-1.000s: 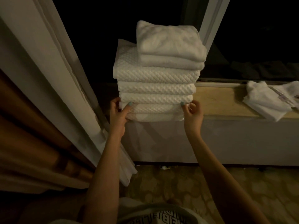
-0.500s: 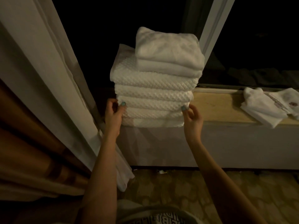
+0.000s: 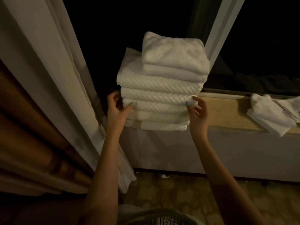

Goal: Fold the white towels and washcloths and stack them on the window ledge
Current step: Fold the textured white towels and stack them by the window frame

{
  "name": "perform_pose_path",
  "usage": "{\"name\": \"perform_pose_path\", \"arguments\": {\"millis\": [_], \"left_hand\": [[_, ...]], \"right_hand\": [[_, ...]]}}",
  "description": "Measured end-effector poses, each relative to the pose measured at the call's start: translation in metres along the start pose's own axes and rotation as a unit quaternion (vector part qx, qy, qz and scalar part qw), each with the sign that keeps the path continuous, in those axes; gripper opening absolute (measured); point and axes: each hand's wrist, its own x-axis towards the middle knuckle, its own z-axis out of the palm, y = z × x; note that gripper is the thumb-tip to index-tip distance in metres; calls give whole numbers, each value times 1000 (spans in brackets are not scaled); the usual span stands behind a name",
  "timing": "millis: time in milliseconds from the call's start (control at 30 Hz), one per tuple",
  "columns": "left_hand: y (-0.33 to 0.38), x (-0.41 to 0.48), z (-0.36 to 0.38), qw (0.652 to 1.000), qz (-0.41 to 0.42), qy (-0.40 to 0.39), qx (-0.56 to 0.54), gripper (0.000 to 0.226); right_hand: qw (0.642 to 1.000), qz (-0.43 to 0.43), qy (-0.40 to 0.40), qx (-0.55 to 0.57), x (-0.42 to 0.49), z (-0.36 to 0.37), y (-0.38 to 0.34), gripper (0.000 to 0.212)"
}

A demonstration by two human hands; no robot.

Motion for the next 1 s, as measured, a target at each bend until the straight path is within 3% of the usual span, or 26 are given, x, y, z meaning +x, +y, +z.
{"name": "perform_pose_path", "arguments": {"millis": [133,233,367,600,800,933,1000], "left_hand": [[10,1,9,998,-19,49,-38,33],[12,2,11,995,-49,73,-44,27],[11,4,14,996,-41,59,-44,21],[17,-3,14,998,-24,-2,-50,20],[17,1,17,997,-36,22,-61,34],[29,6,26,997,9,24,-73,61],[34,13,28,998,15,24,-50,54]], "right_hand": [[998,36,43,12,7,4,1,24],[998,61,28,5,12,3,6,26],[999,31,24,-26,23,1,3,10],[998,6,49,-48,39,-8,-1,13],[1000,-10,2,-27,30,-8,-5,13],[999,21,-35,-18,35,-11,-19,55],[996,33,-76,-14,41,-14,-25,52]]}}
